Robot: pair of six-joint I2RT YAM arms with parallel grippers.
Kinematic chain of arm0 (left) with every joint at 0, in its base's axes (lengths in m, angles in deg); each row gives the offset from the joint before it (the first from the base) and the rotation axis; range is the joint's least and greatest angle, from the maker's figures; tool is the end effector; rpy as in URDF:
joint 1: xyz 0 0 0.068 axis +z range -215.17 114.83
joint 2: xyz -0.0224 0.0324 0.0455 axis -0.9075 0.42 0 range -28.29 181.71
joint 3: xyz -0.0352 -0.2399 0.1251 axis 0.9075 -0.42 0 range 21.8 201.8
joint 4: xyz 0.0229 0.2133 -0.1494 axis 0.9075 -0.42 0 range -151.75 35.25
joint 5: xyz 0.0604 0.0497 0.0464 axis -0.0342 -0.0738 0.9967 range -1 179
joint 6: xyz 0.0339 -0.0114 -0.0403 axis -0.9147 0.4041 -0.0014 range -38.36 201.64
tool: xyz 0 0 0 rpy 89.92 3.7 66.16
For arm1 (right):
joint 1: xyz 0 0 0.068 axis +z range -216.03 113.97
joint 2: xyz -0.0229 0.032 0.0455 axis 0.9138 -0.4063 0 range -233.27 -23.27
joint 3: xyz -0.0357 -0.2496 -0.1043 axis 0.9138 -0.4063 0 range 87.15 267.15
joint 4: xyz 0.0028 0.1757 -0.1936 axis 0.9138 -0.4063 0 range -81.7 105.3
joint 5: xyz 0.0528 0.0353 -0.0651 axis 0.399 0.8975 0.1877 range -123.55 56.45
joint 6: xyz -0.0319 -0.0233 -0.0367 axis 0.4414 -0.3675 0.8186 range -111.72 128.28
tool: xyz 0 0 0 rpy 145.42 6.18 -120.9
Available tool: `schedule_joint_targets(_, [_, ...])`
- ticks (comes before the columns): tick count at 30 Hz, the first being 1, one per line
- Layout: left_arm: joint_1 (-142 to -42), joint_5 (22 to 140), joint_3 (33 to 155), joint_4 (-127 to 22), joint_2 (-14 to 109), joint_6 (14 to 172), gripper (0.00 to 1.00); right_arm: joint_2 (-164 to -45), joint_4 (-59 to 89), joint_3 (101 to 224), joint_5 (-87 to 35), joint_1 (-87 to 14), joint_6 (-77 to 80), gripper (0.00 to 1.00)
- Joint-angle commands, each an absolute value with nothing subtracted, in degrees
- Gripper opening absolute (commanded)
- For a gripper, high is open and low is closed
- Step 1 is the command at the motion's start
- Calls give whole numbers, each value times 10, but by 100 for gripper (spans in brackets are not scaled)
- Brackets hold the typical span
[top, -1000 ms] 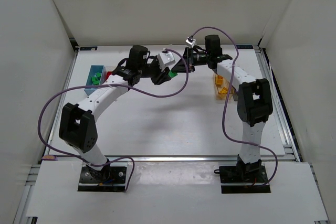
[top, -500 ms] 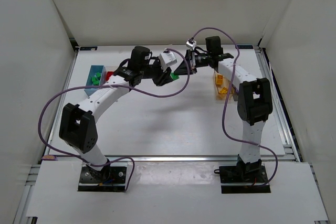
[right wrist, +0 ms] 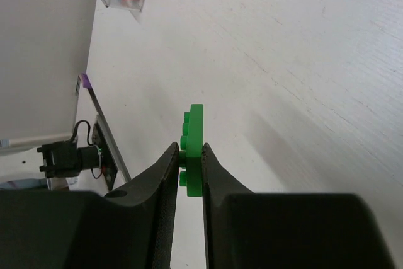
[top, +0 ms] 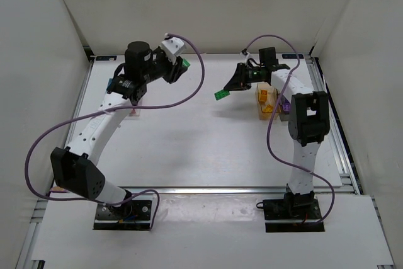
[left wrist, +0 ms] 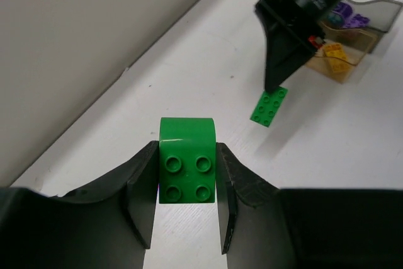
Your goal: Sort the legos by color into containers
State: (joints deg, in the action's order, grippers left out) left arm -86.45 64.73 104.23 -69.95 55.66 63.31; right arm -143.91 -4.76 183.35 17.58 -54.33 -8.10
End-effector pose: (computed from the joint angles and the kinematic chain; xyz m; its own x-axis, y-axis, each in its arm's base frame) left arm 0.3120 -0.1373 0.3990 -0.0351 0.3213 -0.9463 0.7466 0.6379 0.1889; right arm 0.4557 0.1227 0.2264 -0.8477 0.0051 -0.5305 -0.4503 0.5216 0.7247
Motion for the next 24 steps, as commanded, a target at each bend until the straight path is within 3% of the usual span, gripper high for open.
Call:
schedule_joint_targets(1, [-844,736,1059,-717,547,664,10,-1421,-57,1850,170,-536,-50,0])
schedule_joint_targets(3, [-821,830,1073,-745,563,685,10,-1413,-59,1855,169,-534,-45,0])
schedule_joint_targets(7, [-745,911,1119,-829,616,761,10,-1391,-64,1878,163,-527,-19,0])
schedule_joint_targets(14, [-587,875,1203,-986,744,866,10,-1378,-77,1929,155,-507,13,0])
schedule_joint_targets(24, [-542,875,1223,-1021,815,860,10,-1387,-82,1990,145,-480,27,0])
